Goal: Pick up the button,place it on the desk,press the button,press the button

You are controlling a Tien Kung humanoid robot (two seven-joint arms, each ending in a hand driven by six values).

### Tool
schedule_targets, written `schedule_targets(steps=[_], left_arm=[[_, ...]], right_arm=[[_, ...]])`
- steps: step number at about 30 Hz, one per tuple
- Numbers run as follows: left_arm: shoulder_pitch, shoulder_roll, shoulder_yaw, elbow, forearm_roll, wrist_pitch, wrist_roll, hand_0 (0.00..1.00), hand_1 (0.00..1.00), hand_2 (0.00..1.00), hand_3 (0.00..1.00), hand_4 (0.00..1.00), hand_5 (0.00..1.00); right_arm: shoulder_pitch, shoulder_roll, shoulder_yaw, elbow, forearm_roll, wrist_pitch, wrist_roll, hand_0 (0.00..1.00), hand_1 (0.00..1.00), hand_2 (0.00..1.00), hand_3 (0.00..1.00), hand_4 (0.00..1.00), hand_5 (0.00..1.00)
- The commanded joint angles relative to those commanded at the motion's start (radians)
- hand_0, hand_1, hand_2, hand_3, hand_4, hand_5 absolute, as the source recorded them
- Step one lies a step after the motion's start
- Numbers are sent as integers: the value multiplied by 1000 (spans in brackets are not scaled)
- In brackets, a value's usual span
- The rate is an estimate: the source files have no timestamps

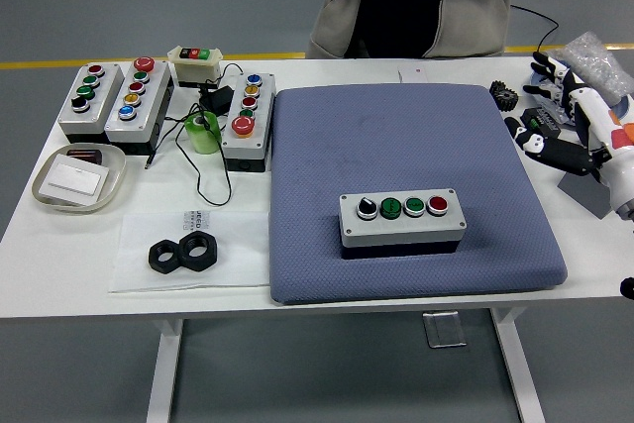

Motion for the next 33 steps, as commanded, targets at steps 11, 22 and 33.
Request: schedule_targets(steps=[11,22,33], left_arm=[[7,-2,-12,0,18,1,5,720,825,850,821,621,998],[15,-3,-27,0,45,1,12,727,825,850,821,621,998],[20,-3,-23,0,41,1,10,737,826,851,821,621,998]], right_arm=[[-47,31,56,-87,468,16,-23,915,845,887,864,600,303],[-80,48,71,-91,645,33,-42,917,843,883,858,588,341],[-85,53,70,-91,640,35,-48,920,839,876,853,581,356]])
